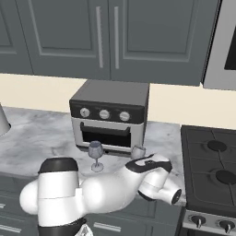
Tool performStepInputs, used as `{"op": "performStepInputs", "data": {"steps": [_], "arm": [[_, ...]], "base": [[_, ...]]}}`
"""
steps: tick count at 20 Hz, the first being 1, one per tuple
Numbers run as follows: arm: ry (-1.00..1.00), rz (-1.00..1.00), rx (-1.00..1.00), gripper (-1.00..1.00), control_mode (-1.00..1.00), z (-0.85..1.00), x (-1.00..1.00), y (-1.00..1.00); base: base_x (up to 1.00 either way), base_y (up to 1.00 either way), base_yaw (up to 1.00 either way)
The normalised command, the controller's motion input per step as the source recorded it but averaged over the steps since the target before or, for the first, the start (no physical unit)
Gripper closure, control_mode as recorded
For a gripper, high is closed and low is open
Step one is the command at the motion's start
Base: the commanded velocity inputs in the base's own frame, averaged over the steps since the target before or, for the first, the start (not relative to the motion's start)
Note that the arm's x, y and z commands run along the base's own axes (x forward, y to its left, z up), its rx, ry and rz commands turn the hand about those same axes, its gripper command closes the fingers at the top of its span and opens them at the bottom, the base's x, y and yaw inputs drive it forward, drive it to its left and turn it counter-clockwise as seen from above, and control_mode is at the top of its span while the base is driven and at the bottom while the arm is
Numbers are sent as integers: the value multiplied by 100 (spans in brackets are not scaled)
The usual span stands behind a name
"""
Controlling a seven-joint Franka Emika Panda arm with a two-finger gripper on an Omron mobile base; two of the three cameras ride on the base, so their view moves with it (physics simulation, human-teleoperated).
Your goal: Retrieve the wine glasses from the counter and place one next to each plate.
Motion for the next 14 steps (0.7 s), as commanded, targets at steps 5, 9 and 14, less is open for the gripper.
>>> {"op": "performStepInputs", "data": {"steps": [5, 9, 14], "arm": [[0, -1, 10, 100, -100, 78, -20, 0], [-6, 0, 3, 100, -100, 96, -35, 0], [-9, 0, 0, 100, -100, 92, -47, 14]], "base": [[0, 0, 0], [0, 0, 0], [0, 0, 0]]}}
